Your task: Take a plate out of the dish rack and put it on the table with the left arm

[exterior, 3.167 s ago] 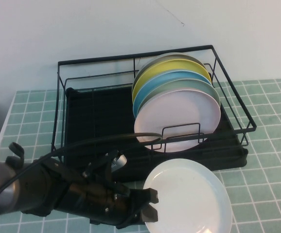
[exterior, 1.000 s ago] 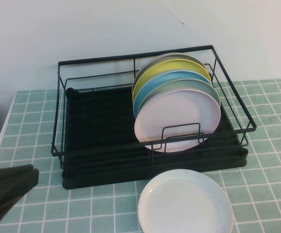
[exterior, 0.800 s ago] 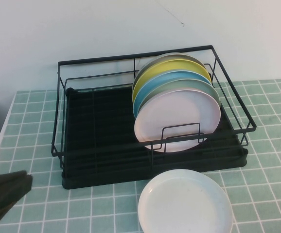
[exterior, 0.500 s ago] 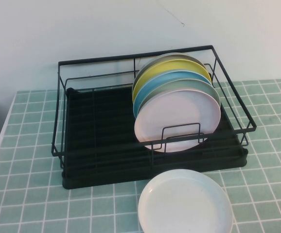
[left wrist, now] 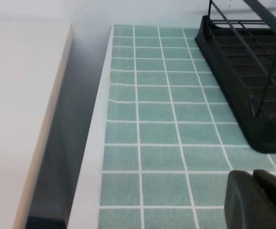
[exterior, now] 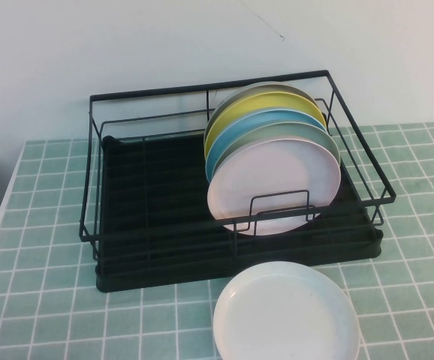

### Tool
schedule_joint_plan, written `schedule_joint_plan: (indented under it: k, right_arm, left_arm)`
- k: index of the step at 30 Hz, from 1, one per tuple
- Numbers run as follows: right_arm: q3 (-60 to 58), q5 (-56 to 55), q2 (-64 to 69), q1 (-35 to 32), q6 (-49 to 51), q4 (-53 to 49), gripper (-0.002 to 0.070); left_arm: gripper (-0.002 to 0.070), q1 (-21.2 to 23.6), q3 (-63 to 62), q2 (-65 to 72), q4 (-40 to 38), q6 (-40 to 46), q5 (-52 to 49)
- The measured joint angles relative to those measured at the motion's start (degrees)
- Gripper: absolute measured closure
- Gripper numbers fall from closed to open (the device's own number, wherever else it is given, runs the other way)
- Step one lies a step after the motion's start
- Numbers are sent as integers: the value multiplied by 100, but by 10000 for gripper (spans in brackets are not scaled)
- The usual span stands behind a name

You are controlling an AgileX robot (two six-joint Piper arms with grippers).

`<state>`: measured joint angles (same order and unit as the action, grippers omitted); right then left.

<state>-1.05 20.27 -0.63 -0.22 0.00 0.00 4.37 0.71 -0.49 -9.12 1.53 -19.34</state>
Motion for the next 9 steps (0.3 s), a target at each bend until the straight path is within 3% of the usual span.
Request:
schedule_joint_plan:
  k: [9]
  right_arm:
    - [0,0,0,0,0,0,678]
  left_arm:
    - [677,-36,0,-23,119,-87,1]
